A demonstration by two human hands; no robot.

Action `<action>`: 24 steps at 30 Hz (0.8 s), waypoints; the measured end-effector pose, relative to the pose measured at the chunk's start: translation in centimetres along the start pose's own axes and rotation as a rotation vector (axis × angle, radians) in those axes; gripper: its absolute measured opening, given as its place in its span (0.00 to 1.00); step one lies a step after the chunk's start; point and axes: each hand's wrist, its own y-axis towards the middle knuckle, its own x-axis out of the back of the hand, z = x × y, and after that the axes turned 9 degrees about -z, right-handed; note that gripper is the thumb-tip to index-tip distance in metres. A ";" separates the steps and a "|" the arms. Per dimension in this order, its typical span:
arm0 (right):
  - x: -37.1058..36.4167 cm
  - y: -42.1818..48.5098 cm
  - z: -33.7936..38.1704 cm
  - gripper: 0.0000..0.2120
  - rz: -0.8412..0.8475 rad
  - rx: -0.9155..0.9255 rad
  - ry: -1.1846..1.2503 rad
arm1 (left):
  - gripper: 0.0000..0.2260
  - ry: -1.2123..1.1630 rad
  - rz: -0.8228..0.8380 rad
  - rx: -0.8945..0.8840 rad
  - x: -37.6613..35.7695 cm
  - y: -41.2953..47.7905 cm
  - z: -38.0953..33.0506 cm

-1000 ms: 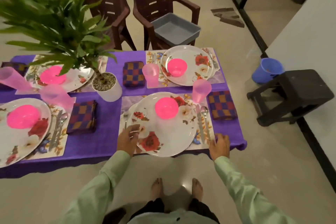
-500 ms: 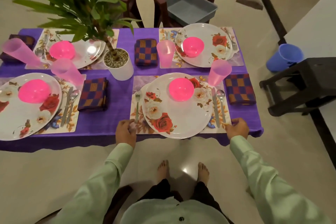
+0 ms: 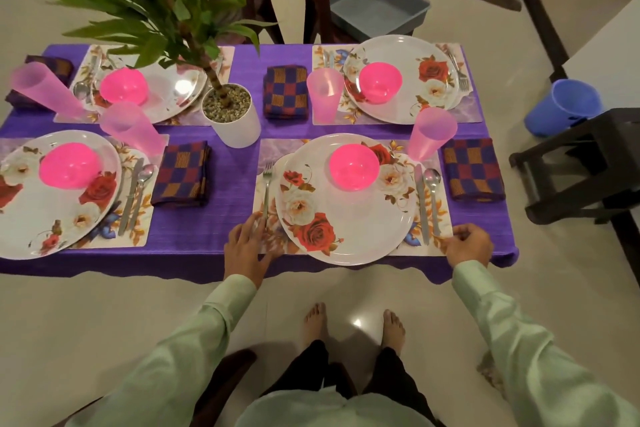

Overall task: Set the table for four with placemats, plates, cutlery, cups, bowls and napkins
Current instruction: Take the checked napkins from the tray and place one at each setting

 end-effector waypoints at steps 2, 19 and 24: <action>-0.1 0.0 0.1 0.09 0.003 0.010 -0.005 | 0.37 -0.004 -0.001 -0.004 -0.1 0.0 0.1; 0.5 0.8 -1.1 0.10 0.112 0.226 -0.063 | 0.33 0.009 -0.044 0.021 -0.7 -0.1 -0.6; 0.5 0.3 -1.3 0.09 0.104 0.234 -0.071 | 0.33 0.013 -0.020 -0.001 -0.3 -0.2 -0.3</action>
